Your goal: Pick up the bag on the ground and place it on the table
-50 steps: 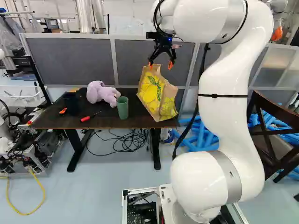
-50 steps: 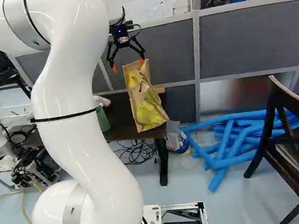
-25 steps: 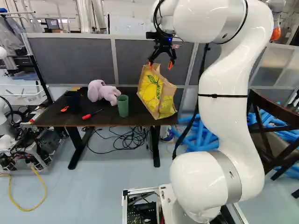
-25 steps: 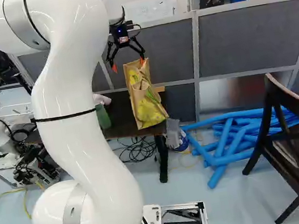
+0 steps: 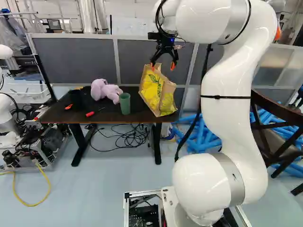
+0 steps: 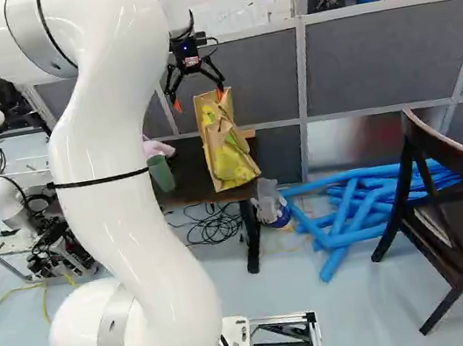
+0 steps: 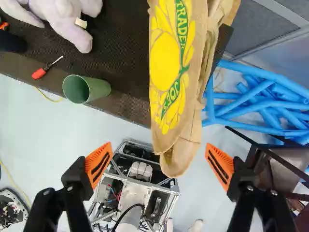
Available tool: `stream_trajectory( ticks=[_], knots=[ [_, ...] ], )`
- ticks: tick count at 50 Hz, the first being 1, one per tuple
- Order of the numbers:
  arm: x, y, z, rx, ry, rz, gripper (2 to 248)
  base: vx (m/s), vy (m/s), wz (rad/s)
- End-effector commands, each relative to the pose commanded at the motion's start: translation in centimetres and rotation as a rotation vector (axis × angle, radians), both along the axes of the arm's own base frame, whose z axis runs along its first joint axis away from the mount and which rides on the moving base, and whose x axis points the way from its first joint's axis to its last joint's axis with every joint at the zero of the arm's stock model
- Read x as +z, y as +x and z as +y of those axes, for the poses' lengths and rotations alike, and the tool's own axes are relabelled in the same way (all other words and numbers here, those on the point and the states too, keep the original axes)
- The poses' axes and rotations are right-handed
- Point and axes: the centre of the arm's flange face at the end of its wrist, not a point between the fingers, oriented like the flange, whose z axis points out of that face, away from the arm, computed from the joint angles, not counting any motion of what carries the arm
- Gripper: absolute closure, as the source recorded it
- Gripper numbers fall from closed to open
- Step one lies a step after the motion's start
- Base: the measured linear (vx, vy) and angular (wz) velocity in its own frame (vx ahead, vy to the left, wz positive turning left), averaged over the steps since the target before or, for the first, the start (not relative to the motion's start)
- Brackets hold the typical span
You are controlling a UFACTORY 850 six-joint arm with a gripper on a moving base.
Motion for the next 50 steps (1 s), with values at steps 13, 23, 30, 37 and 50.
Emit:
stream_trajectory(
  ticks=[13, 23, 30, 37, 50],
  knots=[
    [0.00, 0.00, 0.00, 0.000, 0.000, 0.000, 3, -0.104, -0.001, 0.005],
    [0.00, 0.00, 0.00, 0.000, 0.000, 0.000, 3, -0.108, 0.000, 0.006],
    [0.00, 0.00, 0.00, 0.000, 0.000, 0.000, 3, -0.111, -0.004, 0.001],
    [0.00, 0.00, 0.00, 0.000, 0.000, 0.000, 3, -0.109, 0.002, 0.007],
    [0.00, 0.00, 0.00, 0.000, 0.000, 0.000, 3, -0.107, -0.002, 0.005]
  ],
)
